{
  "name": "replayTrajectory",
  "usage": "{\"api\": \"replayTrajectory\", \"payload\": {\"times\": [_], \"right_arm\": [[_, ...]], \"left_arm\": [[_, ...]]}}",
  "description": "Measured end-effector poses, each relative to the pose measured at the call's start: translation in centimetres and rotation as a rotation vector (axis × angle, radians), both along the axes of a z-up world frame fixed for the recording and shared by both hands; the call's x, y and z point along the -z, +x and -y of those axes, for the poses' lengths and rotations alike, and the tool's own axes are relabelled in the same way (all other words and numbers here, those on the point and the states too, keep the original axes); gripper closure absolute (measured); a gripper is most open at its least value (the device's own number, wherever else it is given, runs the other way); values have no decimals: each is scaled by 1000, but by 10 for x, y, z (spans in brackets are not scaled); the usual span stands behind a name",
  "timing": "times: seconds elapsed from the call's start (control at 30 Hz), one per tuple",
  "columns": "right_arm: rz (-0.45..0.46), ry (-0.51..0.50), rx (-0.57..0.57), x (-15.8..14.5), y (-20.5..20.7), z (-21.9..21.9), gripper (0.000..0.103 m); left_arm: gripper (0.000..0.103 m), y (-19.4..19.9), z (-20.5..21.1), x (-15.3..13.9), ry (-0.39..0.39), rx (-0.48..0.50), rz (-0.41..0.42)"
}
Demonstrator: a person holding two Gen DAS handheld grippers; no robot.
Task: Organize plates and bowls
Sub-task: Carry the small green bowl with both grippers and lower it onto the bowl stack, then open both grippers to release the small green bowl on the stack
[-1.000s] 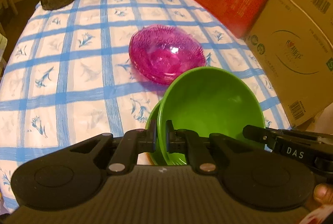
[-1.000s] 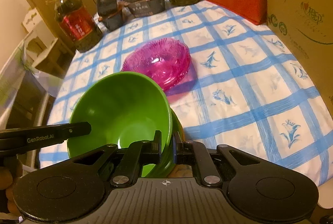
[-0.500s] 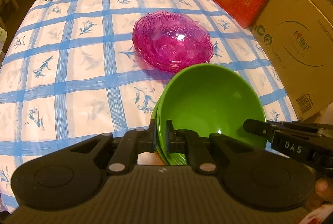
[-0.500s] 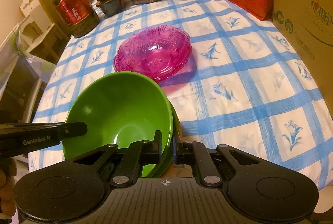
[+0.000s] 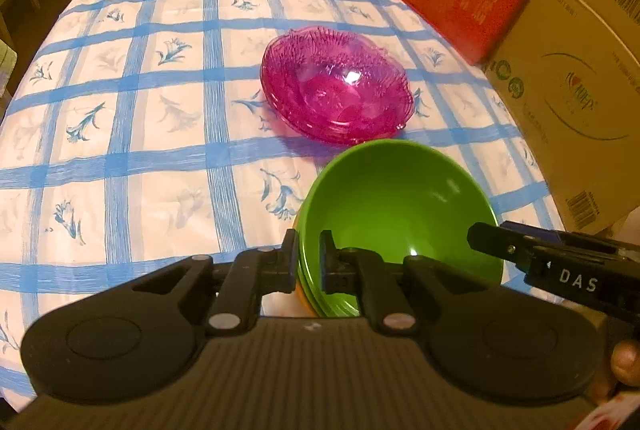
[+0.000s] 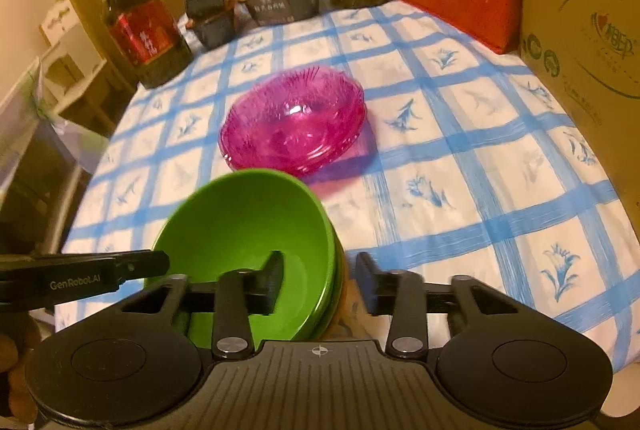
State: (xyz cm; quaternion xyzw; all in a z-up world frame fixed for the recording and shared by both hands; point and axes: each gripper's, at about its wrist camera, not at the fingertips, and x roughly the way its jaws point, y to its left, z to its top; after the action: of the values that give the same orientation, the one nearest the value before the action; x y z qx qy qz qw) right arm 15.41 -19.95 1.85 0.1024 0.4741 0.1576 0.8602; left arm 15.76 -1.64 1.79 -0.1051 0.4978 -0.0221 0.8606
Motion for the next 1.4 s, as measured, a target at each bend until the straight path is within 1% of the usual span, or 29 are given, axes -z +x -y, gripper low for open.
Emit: {"api": "replayTrajectory", "payload": {"times": [0.17, 0.23, 0.27, 0.3, 0.33, 0.37, 0.47, 0.67, 0.83, 0.9, 0.93, 0.97, 1.03, 1.1, 1.13, 1.17, 1.23, 1.3, 1.4], "right_arm": [[7, 40, 42, -1, -6, 14, 62], [18, 54, 51, -2, -10, 19, 62], [26, 58, 53, -3, -12, 20, 67], [34, 59, 54, -4, -14, 20, 75], [41, 57, 51, -5, -15, 21, 90], [47, 57, 44, -5, -16, 20, 97], [46, 63, 32, -3, -14, 17, 101], [34, 50, 27, 3, -12, 14, 101], [21, 88, 49, 2, -14, 20, 100], [19, 89, 55, -1, -16, 21, 97], [21, 91, 60, -2, -17, 22, 87], [23, 94, 66, -3, -20, 24, 67], [28, 100, 77, -5, -26, 26, 45], [34, 101, 84, -6, -34, 28, 44], [31, 95, 86, -6, -37, 28, 43], [26, 90, 90, -6, -41, 29, 43], [19, 83, 103, -5, -49, 32, 43], [16, 71, 106, -2, -57, 33, 42], [14, 48, 116, 2, -69, 34, 39]], "left_arm": [[95, -4, -3, -2, -26, -14, 13], [92, -5, -6, -2, -40, -22, 16], [91, -6, -7, -2, -49, -27, 19], [90, -7, -7, -2, -53, -31, 20], [90, -7, -8, -1, -57, -33, 20], [90, -7, -8, -1, -60, -35, 19], [90, -8, -8, 0, -71, -38, 20], [90, -12, -8, 2, -86, -40, 27], [85, -20, -9, -2, -111, -48, 49], [84, -25, -10, -5, -124, -54, 64], [82, -28, -11, -7, -133, -59, 76], [81, -31, -13, -9, -138, -65, 85], [79, -39, -15, -13, -149, -79, 106], [74, -47, -18, -16, -161, -89, 128], [69, -51, -19, -18, -163, -92, 141], [64, -56, -20, -19, -159, -95, 157], [61, -66, -21, -19, -131, -90, 179], [57, -74, -22, -16, -107, -90, 184], [47, -90, -27, -7, -96, -108, 175]]}}
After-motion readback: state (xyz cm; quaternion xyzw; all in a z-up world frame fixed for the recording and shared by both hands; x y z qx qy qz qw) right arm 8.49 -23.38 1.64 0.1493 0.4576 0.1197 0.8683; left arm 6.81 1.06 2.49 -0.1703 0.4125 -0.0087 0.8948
